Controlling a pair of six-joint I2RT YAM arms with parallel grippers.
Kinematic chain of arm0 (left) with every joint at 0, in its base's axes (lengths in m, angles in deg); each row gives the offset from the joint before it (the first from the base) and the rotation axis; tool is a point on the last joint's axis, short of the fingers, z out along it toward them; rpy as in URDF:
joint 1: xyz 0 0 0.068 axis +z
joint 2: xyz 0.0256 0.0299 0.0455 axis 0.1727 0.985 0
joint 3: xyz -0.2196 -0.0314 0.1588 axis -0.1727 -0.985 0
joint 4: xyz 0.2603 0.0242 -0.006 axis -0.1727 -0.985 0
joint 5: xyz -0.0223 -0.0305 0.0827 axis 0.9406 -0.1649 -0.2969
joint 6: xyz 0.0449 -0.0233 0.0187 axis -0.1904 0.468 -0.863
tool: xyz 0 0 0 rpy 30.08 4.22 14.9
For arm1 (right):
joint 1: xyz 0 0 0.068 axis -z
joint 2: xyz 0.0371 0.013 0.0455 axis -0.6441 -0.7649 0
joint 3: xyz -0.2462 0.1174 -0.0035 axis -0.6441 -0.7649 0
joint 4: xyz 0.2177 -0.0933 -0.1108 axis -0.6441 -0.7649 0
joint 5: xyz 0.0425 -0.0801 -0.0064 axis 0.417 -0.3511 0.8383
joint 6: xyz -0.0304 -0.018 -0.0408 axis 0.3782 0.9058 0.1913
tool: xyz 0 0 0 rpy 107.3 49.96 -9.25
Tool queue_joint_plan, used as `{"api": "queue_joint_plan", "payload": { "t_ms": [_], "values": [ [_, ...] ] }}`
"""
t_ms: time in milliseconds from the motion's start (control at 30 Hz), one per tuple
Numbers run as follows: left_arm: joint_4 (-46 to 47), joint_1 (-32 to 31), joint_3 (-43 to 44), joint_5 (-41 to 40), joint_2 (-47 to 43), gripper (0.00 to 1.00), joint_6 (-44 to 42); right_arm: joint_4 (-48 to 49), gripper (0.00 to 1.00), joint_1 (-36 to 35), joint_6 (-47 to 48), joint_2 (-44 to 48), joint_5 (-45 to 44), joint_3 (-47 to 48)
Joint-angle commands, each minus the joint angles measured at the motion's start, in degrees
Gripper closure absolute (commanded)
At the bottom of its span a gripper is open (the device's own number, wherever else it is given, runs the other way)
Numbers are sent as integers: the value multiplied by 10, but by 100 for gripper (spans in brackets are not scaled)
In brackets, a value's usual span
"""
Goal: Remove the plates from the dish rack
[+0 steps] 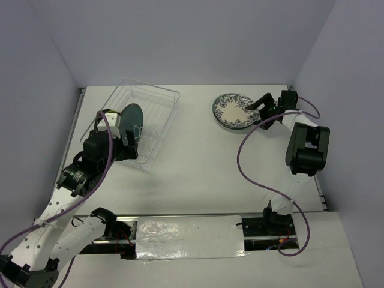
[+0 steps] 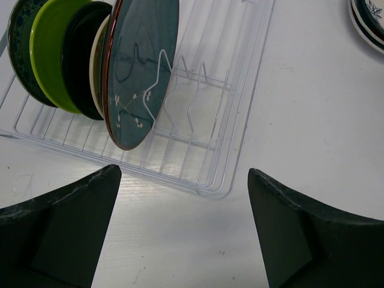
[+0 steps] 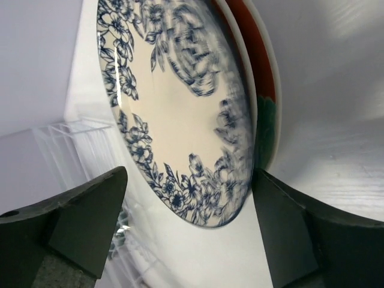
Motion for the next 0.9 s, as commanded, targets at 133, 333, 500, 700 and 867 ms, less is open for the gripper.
{"api": "queue_joint_plan", "payload": {
  "t_ms": [133,333,500,700,867],
  "values": [
    [12,1,6,-3,7,0,-14,-154,4,-12,74,-7,-72,75],
    [11,1,7,-3,11,1,-13,-150,4,-19,73,-25,-40,82],
    [11,1,7,-3,14,1,-13,-124,4,-20,49,-37,-10,94],
    [11,1,7,-1,19,1,-13,-116,4,-29,28,-35,14,119],
    [12,1,6,0,18,0,-14,-145,4,-42,29,-48,18,147]
  ]
}}
